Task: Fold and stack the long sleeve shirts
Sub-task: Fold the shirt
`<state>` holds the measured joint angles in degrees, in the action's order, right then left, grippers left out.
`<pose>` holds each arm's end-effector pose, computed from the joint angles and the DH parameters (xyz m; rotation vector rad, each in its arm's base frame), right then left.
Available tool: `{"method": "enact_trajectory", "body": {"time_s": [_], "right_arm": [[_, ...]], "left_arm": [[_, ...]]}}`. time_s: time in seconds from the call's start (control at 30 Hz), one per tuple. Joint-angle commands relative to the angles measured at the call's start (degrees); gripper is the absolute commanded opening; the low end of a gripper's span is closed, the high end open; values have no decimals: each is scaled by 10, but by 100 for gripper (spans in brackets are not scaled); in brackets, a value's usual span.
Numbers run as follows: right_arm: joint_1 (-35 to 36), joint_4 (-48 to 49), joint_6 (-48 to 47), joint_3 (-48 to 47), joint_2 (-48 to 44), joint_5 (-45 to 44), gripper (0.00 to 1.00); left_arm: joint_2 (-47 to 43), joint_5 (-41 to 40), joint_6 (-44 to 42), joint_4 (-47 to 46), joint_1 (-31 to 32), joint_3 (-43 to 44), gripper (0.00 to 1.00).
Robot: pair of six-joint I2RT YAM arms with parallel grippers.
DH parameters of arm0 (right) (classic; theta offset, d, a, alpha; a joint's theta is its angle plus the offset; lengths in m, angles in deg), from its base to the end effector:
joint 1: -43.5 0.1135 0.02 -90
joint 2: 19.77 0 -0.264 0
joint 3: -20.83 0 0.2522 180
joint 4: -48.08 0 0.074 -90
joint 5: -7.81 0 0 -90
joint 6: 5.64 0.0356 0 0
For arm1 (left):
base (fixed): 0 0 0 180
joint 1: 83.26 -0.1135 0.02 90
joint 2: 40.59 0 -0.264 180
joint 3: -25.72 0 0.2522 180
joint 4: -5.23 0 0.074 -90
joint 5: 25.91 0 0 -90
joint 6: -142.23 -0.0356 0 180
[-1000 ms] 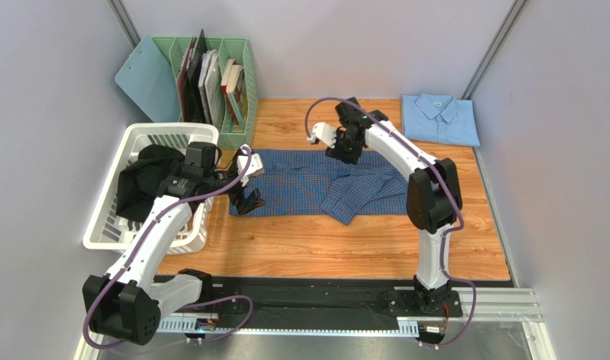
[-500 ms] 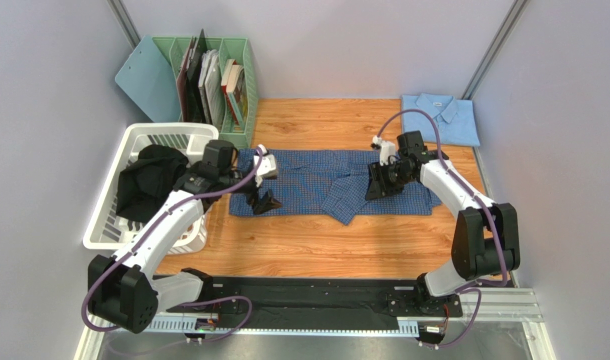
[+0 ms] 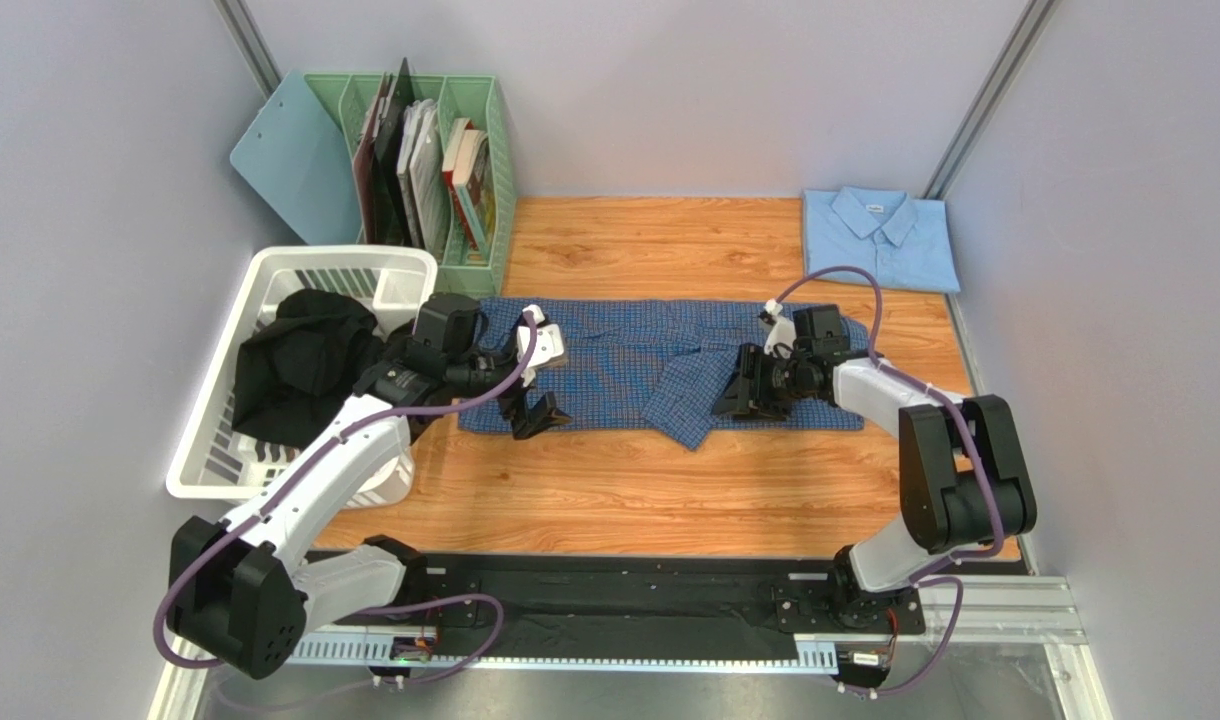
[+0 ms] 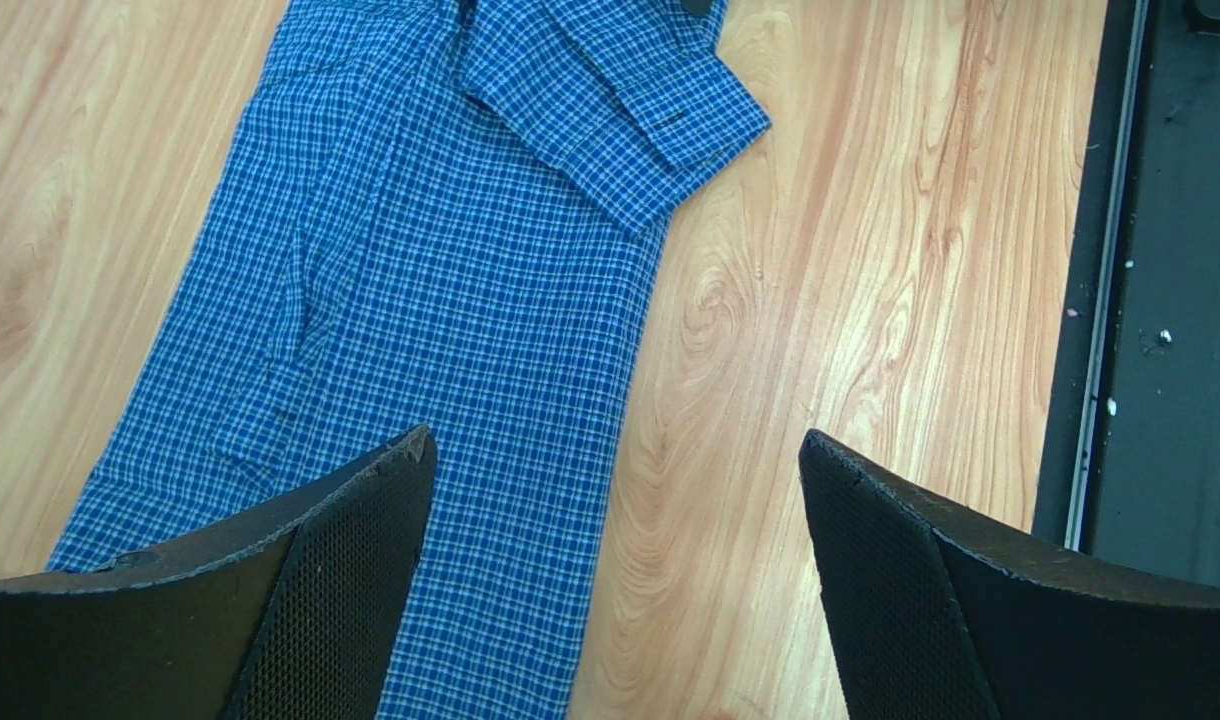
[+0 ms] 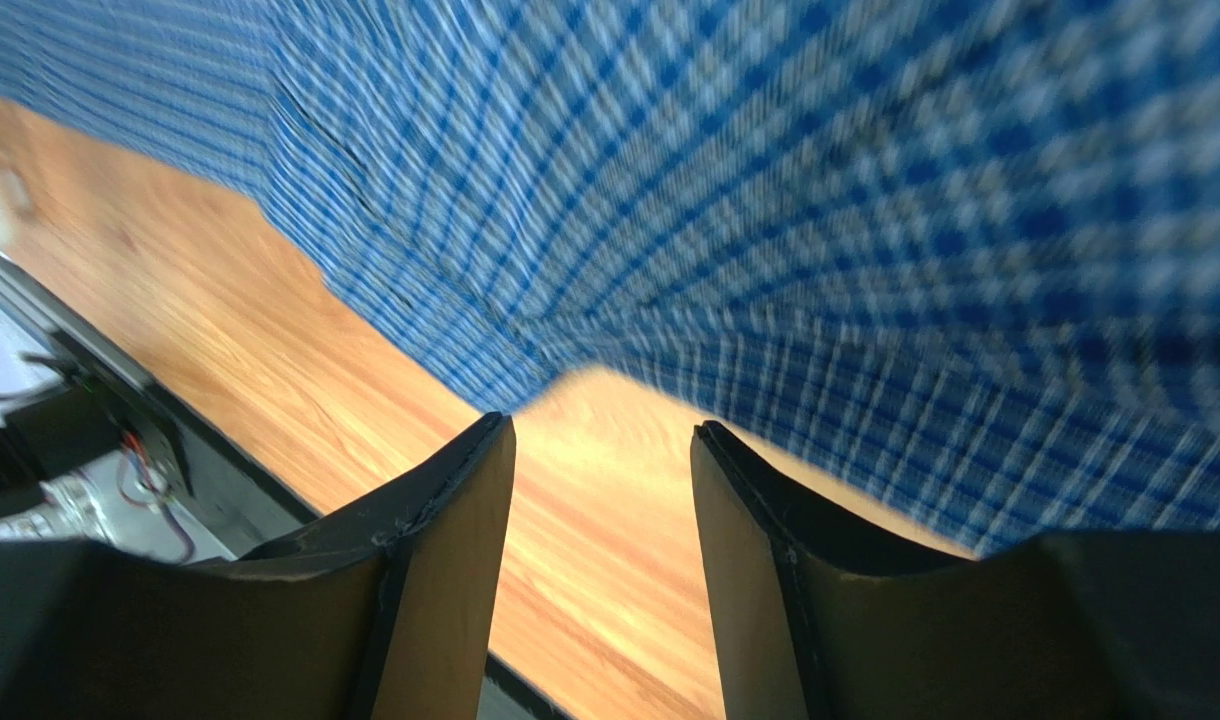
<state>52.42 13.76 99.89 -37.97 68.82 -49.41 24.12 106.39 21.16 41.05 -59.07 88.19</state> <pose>0.2714 0.0621 0.1586 -0.0264 2.6895 0.9020 0.2075 -0.1195 0.2805 1.3212 1.6728 -0.7477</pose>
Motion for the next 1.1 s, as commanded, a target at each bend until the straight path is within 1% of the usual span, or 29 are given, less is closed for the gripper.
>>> {"method": "enact_trajectory", "body": {"time_s": [0.0, 0.27, 0.33, 0.37, 0.47, 0.53, 0.57, 0.63, 0.67, 0.73, 0.77, 0.8, 0.83, 0.87, 0.9, 0.93, 1.07], "right_arm": [[-15, 97, 65, 4, 25, 41, 50], [-30, 116, 89, -1, 83, 62, 47], [-30, 123, 98, -5, 87, 79, 42], [-30, 122, 102, -7, 77, 85, 38], [-31, 122, 115, -6, 49, 102, 33], [-31, 125, 131, -8, 30, 110, 25], [-31, 124, 136, -11, 27, 111, 18], [-31, 124, 141, -20, 29, 118, 10], [-32, 122, 142, -23, 32, 123, 4], [-39, 119, 149, -29, 36, 137, 0], [-42, 118, 158, -29, 35, 140, 0], [-45, 117, 160, -30, 35, 142, 0], [-48, 115, 163, -30, 36, 144, 0], [-51, 116, 169, -30, 39, 144, 0], [-55, 116, 173, -30, 41, 145, 0], [-58, 118, 177, -30, 44, 150, 0], [-72, 119, 192, -36, 55, 158, 0]], "left_arm": [[-16, 2, 9, -23, -1, -12, 95], [-12, -2, 18, -33, 0, -12, 96], [-7, 2, 22, -36, -1, -12, 96], [-6, 2, 23, -37, -1, -12, 96], [4, 1, 10, -32, 1, -10, 93], [16, -5, -23, -27, 10, -5, 92], [23, -12, -32, -32, 16, -3, 92], [46, -35, -51, -42, 34, 4, 90], [55, -53, -63, -71, 41, 5, 89], [80, -73, -72, -114, 65, 0, 90], [88, -93, -91, -162, 76, -3, 91], [97, -104, -101, -190, 88, -7, 91], [117, -115, -117, -216, 117, -17, 92], [127, -131, -132, -266, 132, -21, 92], [138, -139, -162, -285, 146, -25, 92], [159, -143, -174, -305, 174, -32, 93], [210, -156, -231, -394, 223, -53, 96]]}}
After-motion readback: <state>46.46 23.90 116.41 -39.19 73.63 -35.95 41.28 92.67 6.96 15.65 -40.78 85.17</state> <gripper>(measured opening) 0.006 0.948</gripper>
